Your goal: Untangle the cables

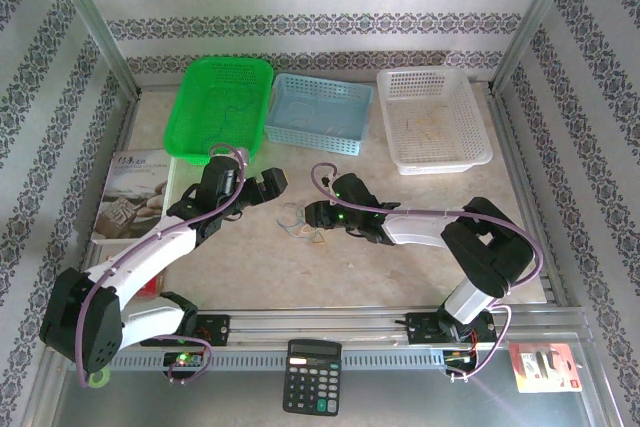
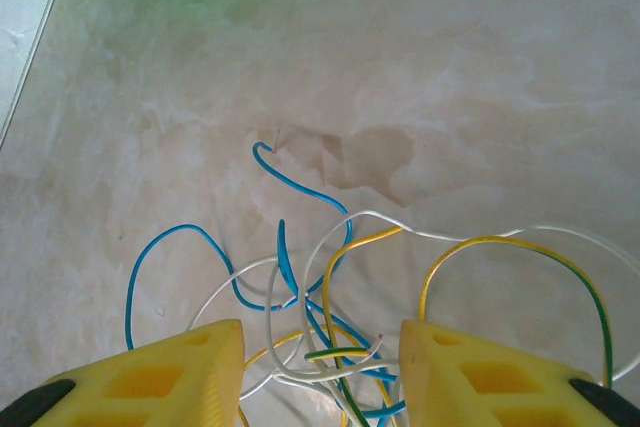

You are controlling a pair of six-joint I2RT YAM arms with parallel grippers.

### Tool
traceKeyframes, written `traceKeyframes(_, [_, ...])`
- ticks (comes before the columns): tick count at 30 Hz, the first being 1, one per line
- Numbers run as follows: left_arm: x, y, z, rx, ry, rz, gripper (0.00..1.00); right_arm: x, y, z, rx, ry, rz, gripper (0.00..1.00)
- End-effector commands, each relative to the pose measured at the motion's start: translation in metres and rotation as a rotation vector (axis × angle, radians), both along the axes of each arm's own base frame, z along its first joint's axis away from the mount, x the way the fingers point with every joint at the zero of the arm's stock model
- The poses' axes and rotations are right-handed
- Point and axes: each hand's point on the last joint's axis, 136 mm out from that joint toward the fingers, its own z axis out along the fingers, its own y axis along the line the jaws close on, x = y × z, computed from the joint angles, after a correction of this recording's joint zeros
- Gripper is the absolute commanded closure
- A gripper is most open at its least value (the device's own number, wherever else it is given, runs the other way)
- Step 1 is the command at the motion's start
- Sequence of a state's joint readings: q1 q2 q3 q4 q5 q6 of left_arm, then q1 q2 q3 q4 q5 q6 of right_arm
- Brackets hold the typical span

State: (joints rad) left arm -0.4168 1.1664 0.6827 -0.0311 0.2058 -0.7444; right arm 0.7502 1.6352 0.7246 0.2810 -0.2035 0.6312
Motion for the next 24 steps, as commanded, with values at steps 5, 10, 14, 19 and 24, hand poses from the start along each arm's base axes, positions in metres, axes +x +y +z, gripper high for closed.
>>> traceKeyframes(5, [0.0034,0.0013,0.0106,-0.03,-0.04,0.006,0.0,0.0078,0.0069,0.009,0.029,-0.011,0.002,0.55])
traceKeyframes(10, [0.0035,0.0013,0.0107,-0.032,-0.042,0.006,0.0,0.0092,0.0097,0.0053,0.034,-0.002,0.005,0.58])
traceKeyframes(14, [0.0039,0.0007,0.0109,-0.035,-0.043,0.005,0.0,0.0102,0.0127,0.0034,0.04,0.005,0.009,0.62])
traceKeyframes(19, [0.0042,0.0005,0.0113,-0.037,-0.046,0.005,0.0,0.0117,0.0135,0.0034,0.047,0.009,0.009,0.69])
traceKeyframes(24, [0.0031,0.0003,0.0107,-0.039,-0.044,0.002,0.0,0.0137,0.0124,0.0077,0.064,0.01,0.011,0.89])
